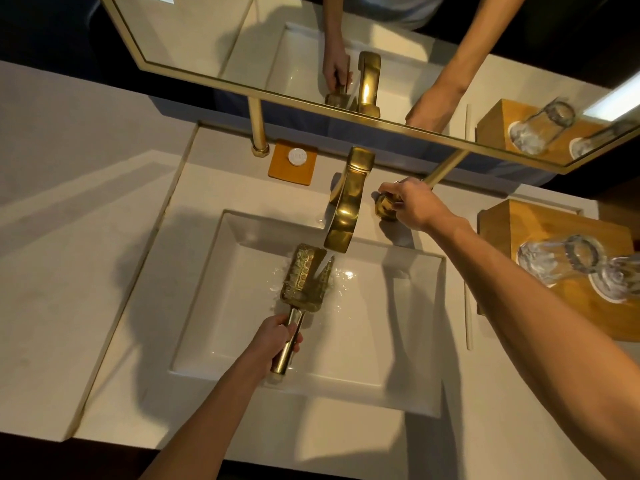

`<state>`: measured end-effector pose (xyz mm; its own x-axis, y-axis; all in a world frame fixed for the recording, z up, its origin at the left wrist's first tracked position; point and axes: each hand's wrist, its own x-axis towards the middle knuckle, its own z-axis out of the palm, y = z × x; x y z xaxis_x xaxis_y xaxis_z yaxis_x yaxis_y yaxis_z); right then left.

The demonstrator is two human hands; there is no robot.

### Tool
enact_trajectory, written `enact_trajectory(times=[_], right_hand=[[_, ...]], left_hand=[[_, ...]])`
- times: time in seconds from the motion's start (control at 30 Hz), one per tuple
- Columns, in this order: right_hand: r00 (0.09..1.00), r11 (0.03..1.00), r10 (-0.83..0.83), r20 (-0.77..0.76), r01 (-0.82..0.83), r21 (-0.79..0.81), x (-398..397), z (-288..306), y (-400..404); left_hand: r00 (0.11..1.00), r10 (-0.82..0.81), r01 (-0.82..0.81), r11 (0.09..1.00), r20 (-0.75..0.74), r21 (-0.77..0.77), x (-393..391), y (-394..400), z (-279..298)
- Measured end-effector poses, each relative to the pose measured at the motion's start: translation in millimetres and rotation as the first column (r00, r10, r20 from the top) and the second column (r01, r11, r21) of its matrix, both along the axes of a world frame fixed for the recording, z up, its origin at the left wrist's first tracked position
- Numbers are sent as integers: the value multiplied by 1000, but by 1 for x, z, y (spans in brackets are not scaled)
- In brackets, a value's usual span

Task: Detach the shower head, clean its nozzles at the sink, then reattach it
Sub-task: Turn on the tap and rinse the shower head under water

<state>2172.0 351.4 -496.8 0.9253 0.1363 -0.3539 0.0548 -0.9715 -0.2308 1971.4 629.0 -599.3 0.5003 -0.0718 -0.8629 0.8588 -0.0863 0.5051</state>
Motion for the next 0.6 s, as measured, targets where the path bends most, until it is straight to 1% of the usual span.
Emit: enact_trajectory(times=[0.07, 0.17, 0.3, 0.4, 0.53, 0.6], right_hand=[[1000, 1000, 0, 3, 0, 7, 0, 1, 0], [1000, 1000, -11, 4, 11, 15, 0, 1, 0], [1000, 1000, -7, 2, 7, 24, 0, 0, 0], [1000, 1000, -14, 16, 13, 14, 0, 0, 0], [1000, 1000, -11, 2, 11, 26, 0, 0, 0], [1000, 999, -25, 5, 25, 32, 0, 0, 0]], left_hand=[[1000, -14, 14, 1000, 9, 17, 0, 2, -1], [999, 31, -31, 1000, -18, 0, 1, 4, 1], [1000, -15, 15, 999, -4, 34, 1, 6, 1], [1000, 28, -27, 998, -10, 51, 1, 5, -1], [997, -75, 74, 995, 11, 64, 2, 2, 3], [998, -59, 58, 996, 9, 67, 3, 1, 4]])
